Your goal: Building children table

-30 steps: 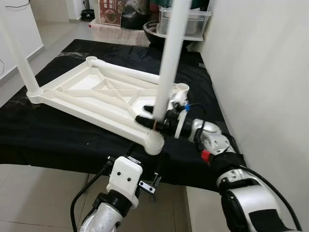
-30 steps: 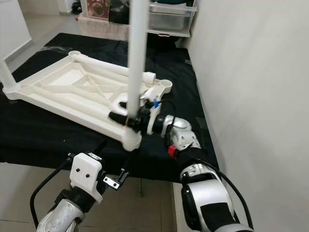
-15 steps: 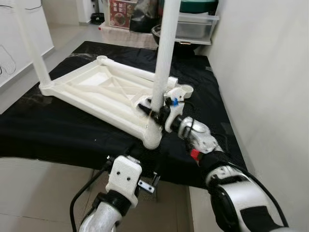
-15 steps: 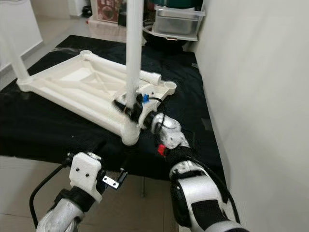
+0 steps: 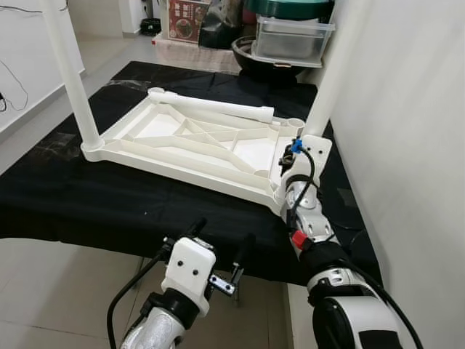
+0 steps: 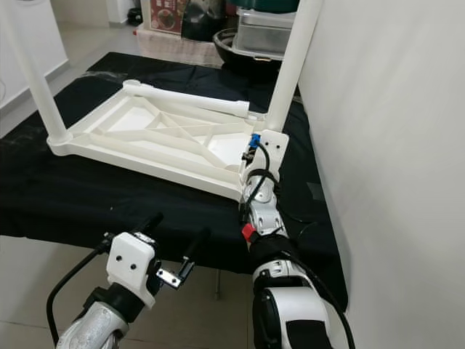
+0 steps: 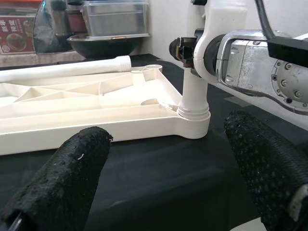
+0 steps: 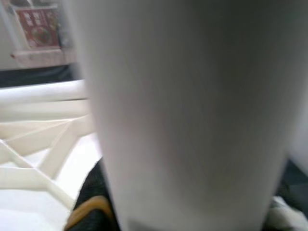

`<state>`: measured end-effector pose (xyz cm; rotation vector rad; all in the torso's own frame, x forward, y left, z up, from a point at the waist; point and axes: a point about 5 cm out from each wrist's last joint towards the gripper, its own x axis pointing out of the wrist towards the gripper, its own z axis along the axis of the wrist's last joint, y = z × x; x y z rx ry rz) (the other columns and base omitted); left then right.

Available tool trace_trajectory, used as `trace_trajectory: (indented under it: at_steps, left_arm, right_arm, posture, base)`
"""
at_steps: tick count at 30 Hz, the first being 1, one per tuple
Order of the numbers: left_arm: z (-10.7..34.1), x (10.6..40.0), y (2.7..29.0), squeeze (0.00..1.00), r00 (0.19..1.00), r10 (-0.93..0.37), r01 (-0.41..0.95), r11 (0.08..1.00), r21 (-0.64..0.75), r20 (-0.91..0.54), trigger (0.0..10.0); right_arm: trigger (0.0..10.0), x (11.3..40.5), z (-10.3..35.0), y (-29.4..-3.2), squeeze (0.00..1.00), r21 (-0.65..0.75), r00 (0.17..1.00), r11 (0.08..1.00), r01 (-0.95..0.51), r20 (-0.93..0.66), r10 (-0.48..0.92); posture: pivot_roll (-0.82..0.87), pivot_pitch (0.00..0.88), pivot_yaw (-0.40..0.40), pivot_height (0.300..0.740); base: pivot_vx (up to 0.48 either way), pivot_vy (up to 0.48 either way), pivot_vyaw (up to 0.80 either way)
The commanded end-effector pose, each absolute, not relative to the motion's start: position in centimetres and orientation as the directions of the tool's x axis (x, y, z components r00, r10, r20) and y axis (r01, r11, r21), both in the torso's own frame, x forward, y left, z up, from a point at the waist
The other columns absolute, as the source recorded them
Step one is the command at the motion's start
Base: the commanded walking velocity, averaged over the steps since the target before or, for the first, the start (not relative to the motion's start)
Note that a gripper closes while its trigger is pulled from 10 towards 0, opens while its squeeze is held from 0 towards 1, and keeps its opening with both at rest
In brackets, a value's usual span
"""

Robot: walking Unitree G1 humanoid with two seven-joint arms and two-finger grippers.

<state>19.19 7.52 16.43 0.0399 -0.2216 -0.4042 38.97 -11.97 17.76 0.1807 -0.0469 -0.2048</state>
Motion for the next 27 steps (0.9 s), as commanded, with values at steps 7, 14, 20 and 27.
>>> trace_trajectory:
  at_steps: [7, 14, 20, 27]
  left_arm:
    - [16.2, 19.1, 7.5, 0.00, 0.896, -0.399, 0.389, 0.917, 0.089, 0.196, 10.0]
    - [16.2, 19.2, 7.4, 0.00, 0.896, -0.399, 0.388, 0.917, 0.090, 0.198, 10.0]
    - [16.3, 19.2, 7.4, 0.00, 0.895, -0.398, 0.388, 0.917, 0.090, 0.199, 10.0]
    - [16.4, 19.2, 7.5, 0.00, 0.897, -0.396, 0.386, 0.918, 0.090, 0.199, 10.0]
  right_arm:
    - [10.0, 39.1, 19.5, -9.9, 0.00, 0.190, 0.980, 0.978, -0.082, 0.192, 0.045]
    - [10.0, 38.6, 19.8, -9.3, 0.00, 0.186, 0.801, 0.781, -0.596, 0.201, 0.564]
    - [10.0, 37.1, 18.5, -9.7, 0.00, 0.155, 0.523, 0.505, -0.849, 0.112, 0.845]
    - [5.8, 36.3, 17.9, -8.4, 0.00, 0.093, 0.359, 0.353, -0.931, 0.067, 0.931]
  posture:
    - [0.11, 0.069, -0.101, 0.740]
    - [0.11, 0.074, -0.105, 0.740]
    - [0.11, 0.079, -0.108, 0.740]
    - [0.12, 0.087, -0.107, 0.740]
  base:
    - [0.000, 0.000, 0.00]
    - [0.000, 0.000, 0.00]
    - [0.000, 0.000, 0.00]
    - [0.000, 0.000, 0.00]
